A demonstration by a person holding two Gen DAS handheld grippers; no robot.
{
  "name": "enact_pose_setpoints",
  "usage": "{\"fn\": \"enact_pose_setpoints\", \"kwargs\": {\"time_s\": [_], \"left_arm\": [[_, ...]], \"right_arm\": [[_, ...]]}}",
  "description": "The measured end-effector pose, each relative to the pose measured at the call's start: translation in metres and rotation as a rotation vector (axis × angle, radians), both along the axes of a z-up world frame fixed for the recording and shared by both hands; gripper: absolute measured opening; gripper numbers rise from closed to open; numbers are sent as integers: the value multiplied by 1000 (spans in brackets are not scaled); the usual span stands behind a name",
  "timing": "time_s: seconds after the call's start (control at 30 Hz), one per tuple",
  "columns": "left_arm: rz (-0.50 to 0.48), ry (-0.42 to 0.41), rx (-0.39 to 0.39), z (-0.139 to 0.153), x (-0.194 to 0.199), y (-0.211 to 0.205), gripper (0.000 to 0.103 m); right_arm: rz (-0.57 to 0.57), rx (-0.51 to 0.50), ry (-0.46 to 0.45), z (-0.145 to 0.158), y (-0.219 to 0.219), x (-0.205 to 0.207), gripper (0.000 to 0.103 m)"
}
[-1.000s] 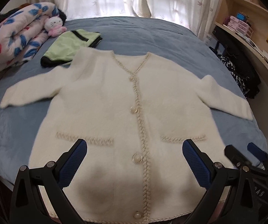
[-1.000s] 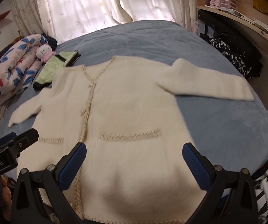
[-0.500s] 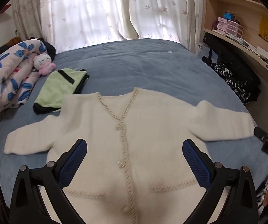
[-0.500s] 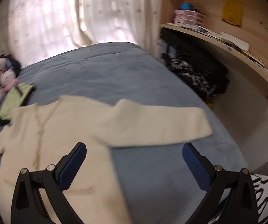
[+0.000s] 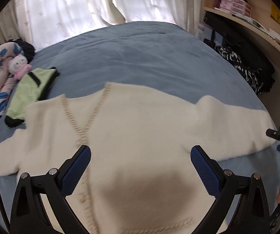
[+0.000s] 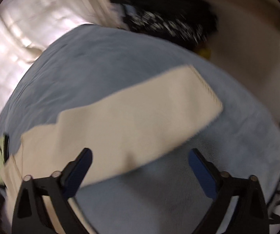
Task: Fold large clothes
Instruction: 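Grasp the cardigan sleeve cuff with the right tool and fold it across the front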
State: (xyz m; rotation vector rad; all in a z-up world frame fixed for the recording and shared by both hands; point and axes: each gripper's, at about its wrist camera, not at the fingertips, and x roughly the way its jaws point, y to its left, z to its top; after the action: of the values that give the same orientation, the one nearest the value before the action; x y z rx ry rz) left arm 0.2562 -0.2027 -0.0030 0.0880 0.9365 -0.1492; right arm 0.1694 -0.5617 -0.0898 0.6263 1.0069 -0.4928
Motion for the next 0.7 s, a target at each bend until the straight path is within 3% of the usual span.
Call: {"fn": "enact_pose_setpoints", "kwargs": {"time_s": [0.1,0.2,0.33,0.4,0.47,0.5,0.57,0.7], "left_arm": [[-9,-1,-20,-17,16,-17,101],[12,51,-50,-43,32,-27,101],[35,116,-78,-72,37,-29,101],[32,121,-64,-80,36,-31,101],[32,115,-41,-83,34,-30,101],[32,108,-37,-82,33,-28,101],[41,87,-34,-77,29,-22,101],[67,48,-17,-66,22,0,101]], "right_arm": [[-100,101,19,-34,-26,-5,86],[-160,180,-7,-57,-40,-10,83],[-195,169,-66,-60,-42,-10,79],[-196,140,-68,-59,-40,-4,58],[-200,102,-59,-58,-38,-4,24],[-194,95,-68,-57,-39,-3,18],[-178,70,-113,-46,-34,-5,10],[-72,-22,-252,1,-2,-3,8]]}}
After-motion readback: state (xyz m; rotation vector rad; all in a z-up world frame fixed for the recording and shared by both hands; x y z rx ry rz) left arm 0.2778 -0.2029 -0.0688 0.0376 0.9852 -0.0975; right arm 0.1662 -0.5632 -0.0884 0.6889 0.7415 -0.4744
